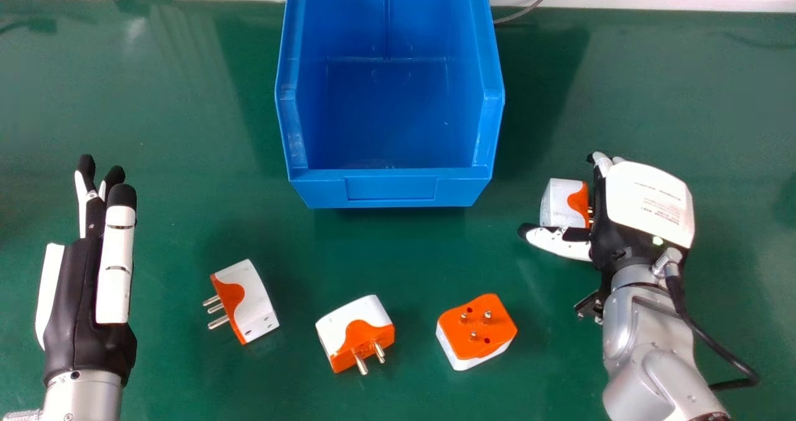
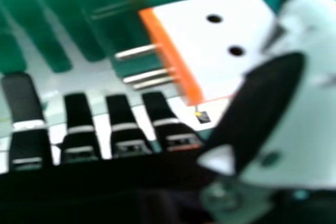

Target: Pick all objects and put in blue box

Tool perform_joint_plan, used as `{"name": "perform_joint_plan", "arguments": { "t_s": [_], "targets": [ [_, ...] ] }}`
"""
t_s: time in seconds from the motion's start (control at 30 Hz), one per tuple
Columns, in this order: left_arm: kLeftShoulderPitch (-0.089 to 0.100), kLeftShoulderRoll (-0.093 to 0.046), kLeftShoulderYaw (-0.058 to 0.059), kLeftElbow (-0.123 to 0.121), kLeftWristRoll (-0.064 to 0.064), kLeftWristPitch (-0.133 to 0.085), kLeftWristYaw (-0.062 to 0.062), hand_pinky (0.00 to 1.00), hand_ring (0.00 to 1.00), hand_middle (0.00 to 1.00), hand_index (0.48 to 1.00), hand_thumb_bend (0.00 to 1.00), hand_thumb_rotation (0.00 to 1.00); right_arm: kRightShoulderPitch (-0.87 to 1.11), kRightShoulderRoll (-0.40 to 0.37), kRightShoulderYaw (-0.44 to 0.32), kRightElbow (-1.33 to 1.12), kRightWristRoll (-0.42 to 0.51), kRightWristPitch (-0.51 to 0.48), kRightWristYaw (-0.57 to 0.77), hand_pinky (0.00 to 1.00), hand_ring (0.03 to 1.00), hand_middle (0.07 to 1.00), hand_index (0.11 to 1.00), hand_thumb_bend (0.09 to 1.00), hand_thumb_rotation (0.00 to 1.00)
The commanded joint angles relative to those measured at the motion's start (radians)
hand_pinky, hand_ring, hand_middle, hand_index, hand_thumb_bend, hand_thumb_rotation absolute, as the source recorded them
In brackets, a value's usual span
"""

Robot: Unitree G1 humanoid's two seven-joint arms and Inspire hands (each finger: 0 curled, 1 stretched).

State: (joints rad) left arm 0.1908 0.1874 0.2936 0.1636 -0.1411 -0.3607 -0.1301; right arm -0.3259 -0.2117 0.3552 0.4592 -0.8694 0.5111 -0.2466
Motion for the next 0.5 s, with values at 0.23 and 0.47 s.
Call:
{"name": "perform_joint_plan", "arguments": {
  "t_s": [0.23,0.47],
  "targets": [
    [0.003,0.005,0.01,-0.028,-0.02,-0.018,-0.007,1.0,1.0,1.0,1.0,0.51,1.0,0.037,0.005,-0.075,-0.009,0.144,-0.089,-0.033,0.2,0.282,0.397,0.494,0.477,0.13],
    [0.009,0.008,0.008,-0.037,-0.007,-0.016,0.0,1.0,1.0,1.0,1.0,0.51,1.0,0.039,0.003,-0.087,-0.007,0.187,-0.11,-0.054,0.2,0.283,0.402,0.487,0.486,0.13]
  ]
}}
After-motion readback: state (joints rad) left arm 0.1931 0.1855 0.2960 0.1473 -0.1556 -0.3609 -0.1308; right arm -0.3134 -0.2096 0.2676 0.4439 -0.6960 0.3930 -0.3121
